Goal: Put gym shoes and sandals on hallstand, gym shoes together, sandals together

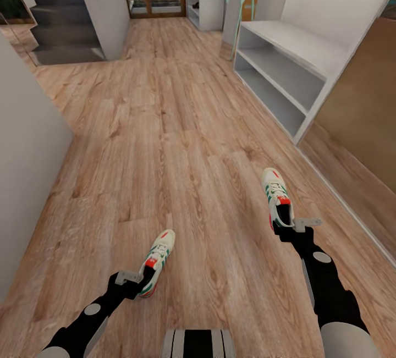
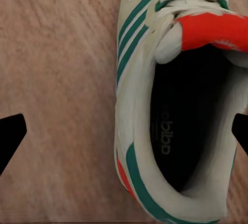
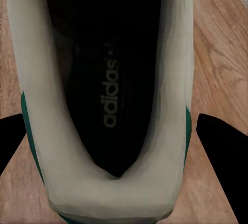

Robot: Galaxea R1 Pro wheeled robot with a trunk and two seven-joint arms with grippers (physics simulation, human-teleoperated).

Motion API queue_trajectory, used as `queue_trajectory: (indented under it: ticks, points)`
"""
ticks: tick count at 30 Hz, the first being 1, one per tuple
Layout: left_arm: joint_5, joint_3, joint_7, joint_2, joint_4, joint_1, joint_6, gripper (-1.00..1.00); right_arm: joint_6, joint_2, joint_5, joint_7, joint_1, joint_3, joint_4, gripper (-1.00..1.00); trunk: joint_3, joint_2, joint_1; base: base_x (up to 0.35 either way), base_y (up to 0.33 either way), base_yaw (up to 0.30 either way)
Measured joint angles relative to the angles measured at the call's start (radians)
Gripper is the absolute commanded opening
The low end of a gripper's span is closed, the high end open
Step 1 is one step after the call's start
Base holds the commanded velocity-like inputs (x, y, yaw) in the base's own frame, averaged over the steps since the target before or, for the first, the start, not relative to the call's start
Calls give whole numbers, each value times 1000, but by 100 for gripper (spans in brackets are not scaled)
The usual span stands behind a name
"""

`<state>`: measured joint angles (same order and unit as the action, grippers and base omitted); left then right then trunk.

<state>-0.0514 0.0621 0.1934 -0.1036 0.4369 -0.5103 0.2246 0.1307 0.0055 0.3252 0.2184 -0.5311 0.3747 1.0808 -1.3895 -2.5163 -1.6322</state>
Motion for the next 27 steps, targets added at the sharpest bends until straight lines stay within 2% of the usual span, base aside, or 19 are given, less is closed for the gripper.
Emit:
queue_trajectory:
  ticks: [4, 12, 24, 27]
  points:
    - [-1, 0, 0, 2, 0, 0, 0, 100, 1, 0, 0, 0, 0, 0, 0, -100, -3, 0, 0, 0, 0, -6]
    - [-3, 0, 0, 3, 1, 0, 0, 100, 2, 0, 0, 0, 0, 0, 1, -100, 0, 0, 0, 0, 0, -161]
    - [-3, 0, 0, 3, 1, 0, 0, 100, 2, 0, 0, 0, 0, 0, 0, -100, 0, 0, 0, 0, 0, -14]
    - [-3, 0, 0, 3, 1, 0, 1, 100, 2, 0, 0, 0, -1, 0, 0, -100, -11, -1, -1, 0, 0, -1]
